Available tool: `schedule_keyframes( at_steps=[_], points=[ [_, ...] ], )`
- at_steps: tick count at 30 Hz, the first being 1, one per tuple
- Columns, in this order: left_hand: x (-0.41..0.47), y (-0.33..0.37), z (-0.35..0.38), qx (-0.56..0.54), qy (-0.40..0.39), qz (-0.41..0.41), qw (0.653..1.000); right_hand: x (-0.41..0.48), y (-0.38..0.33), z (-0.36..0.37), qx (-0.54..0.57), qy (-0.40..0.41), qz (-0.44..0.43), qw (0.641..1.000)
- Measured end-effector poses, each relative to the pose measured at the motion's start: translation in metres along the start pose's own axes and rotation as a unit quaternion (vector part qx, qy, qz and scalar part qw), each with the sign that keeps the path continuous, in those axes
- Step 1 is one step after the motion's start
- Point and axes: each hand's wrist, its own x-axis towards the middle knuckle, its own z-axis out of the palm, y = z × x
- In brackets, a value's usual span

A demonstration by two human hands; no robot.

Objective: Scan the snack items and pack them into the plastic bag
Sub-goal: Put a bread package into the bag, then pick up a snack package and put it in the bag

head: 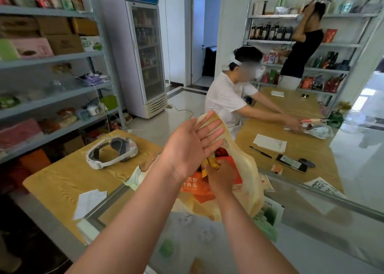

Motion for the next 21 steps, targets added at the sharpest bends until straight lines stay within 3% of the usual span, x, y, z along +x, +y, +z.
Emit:
schedule_keyframes(
  at_steps=[8, 15, 21],
  points=[
    [0.011, 0.006, -0.005, 0.033, -0.017, -0.008, 0.999, 0.021, 0.001, 0.016, -0.068, 0.031, -0.011, 0.997],
    [0.023, 0.007, -0.004, 0.028, 0.005, 0.022, 0.999, 0.023, 0.020, 0.026, -0.132, -0.049, -0.039, 0.989],
    [0.020, 0.005, -0.001, 0.044, 0.000, 0.025, 0.999, 0.021, 0.004, 0.021, -0.133, 0.019, -0.086, 0.987]
  ],
)
